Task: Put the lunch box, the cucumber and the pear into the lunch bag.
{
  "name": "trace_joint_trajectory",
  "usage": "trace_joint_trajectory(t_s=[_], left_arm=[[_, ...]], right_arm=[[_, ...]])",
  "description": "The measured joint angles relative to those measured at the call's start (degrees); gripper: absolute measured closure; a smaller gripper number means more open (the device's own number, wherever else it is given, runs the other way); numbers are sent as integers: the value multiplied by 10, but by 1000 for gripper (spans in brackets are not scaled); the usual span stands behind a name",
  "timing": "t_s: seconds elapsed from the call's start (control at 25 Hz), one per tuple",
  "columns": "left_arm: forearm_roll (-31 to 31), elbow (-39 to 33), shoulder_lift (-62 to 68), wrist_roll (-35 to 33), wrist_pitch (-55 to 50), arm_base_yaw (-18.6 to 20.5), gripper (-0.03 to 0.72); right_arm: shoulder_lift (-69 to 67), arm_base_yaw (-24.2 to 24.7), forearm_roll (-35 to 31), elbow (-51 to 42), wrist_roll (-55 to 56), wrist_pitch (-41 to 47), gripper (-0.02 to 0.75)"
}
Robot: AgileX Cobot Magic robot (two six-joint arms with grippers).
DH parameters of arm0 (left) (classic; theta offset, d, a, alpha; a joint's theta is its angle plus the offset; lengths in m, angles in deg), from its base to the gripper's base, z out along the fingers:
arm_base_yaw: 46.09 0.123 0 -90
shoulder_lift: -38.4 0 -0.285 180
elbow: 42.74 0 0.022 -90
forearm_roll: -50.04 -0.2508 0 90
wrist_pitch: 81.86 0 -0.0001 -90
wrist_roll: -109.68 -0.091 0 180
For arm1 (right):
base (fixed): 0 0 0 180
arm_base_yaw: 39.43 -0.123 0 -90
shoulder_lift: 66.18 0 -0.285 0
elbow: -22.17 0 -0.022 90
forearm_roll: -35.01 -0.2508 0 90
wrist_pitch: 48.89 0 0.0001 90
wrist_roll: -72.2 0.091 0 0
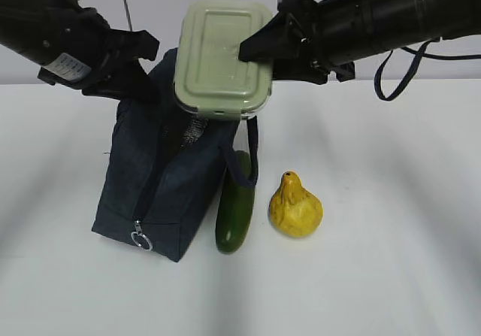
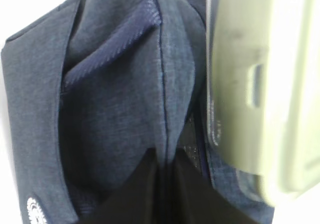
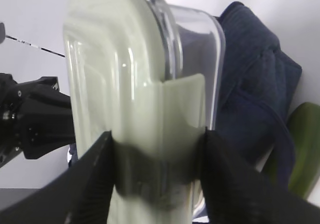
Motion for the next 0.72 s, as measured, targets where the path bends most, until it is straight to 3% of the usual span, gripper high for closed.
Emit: trace_joint_trajectory(t_s=[0.28, 0.72], left_arm=[[2, 0, 0, 0, 1, 0, 687], [20, 0, 0, 0, 10, 0, 687]], right_arm=[[-19, -1, 102, 1, 57, 1, 357], [-19, -37, 186, 1, 121, -18, 357]])
